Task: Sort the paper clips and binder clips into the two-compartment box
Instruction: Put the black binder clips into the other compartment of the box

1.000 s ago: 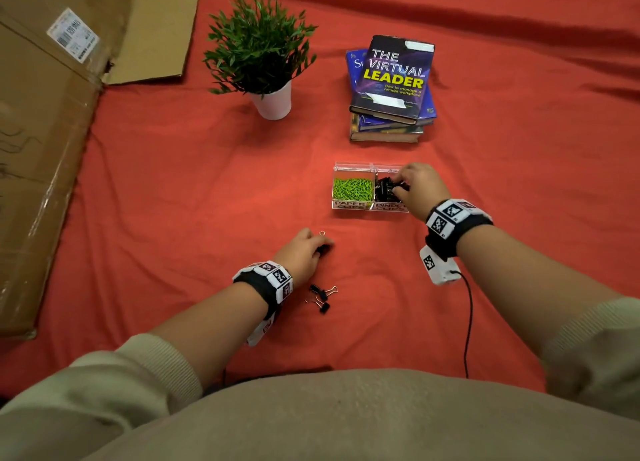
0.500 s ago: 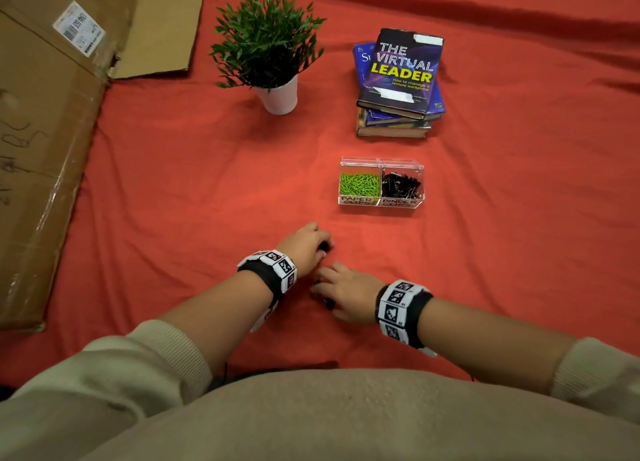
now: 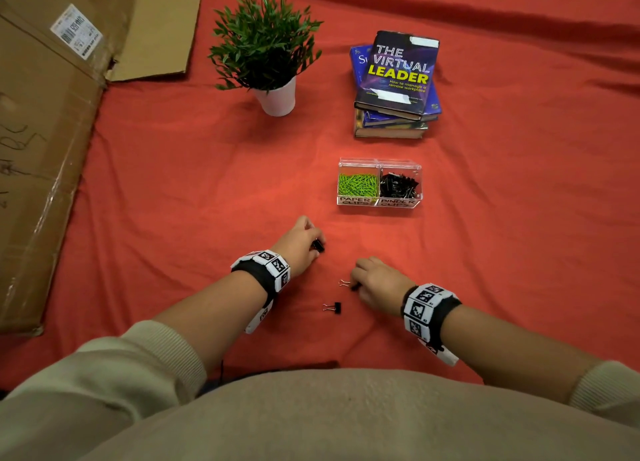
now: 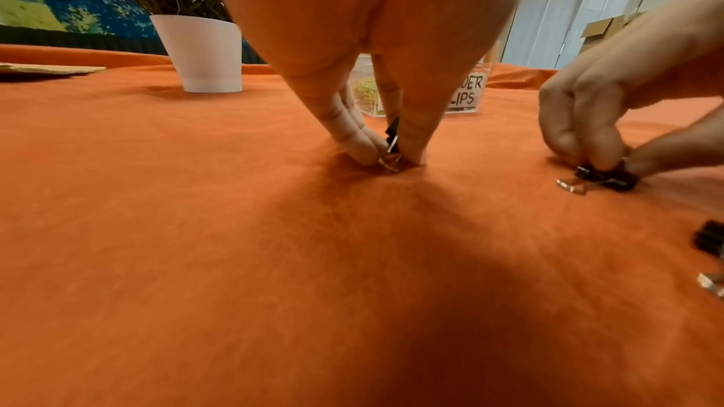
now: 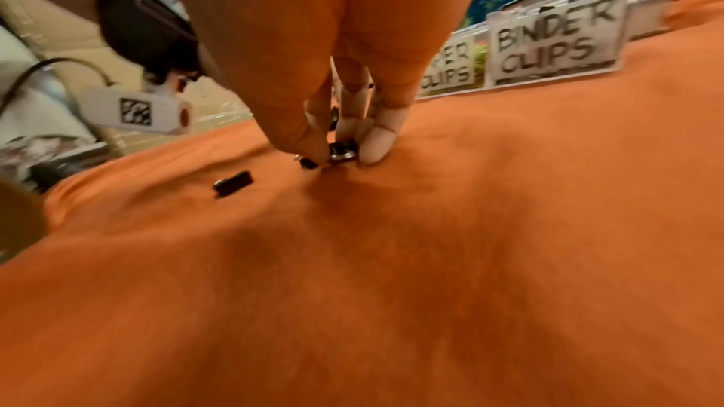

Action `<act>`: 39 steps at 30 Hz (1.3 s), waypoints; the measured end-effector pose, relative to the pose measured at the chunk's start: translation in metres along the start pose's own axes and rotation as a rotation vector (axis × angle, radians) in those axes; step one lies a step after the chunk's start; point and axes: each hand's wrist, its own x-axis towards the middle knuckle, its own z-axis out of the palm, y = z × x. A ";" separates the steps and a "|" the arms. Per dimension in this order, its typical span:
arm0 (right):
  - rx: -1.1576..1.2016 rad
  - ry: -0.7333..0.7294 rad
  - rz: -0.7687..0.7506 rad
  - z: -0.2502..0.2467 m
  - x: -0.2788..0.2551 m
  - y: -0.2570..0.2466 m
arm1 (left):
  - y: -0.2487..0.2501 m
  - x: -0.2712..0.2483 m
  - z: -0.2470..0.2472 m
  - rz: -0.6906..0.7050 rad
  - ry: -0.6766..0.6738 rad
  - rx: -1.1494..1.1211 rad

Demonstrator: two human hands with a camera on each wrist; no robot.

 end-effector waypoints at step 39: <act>0.021 0.001 0.069 0.000 0.002 -0.019 | 0.016 -0.005 0.005 -0.030 0.043 0.261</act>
